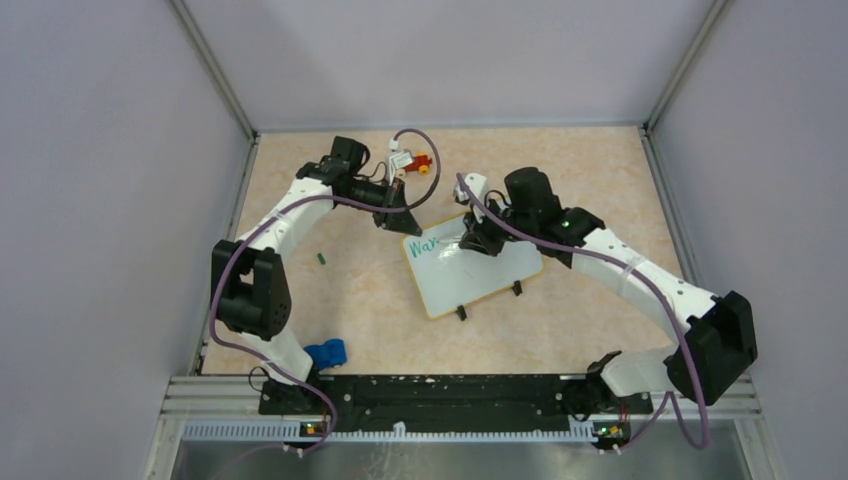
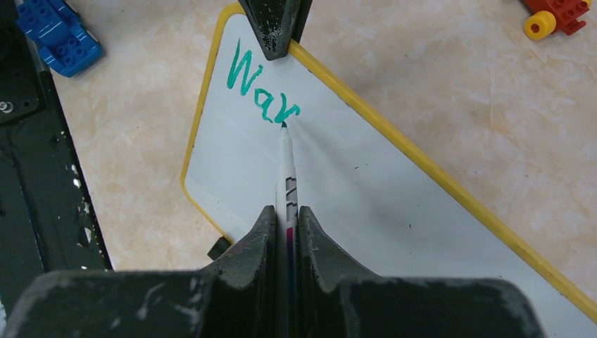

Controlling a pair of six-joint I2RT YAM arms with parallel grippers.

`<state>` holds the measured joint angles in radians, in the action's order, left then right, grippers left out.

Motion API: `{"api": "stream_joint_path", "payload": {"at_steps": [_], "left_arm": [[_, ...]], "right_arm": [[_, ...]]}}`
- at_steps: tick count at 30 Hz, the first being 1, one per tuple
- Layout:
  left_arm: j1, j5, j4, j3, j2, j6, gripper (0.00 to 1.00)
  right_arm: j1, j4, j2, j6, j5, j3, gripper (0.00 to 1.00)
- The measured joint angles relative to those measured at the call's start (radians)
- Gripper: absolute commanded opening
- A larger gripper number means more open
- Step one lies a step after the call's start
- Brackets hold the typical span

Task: Write a sentence on the whiteboard

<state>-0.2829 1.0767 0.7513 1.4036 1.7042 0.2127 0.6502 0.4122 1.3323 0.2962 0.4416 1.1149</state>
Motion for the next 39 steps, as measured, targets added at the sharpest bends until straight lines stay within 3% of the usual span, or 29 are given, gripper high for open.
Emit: {"api": "stream_joint_path", "payload": {"at_steps": [39], "left_arm": [[0.0,-0.004,-0.001,0.0,0.0,0.004,0.0]], "right_arm": [[0.0,-0.025,0.024,-0.003,-0.027,-0.002,0.0]]}}
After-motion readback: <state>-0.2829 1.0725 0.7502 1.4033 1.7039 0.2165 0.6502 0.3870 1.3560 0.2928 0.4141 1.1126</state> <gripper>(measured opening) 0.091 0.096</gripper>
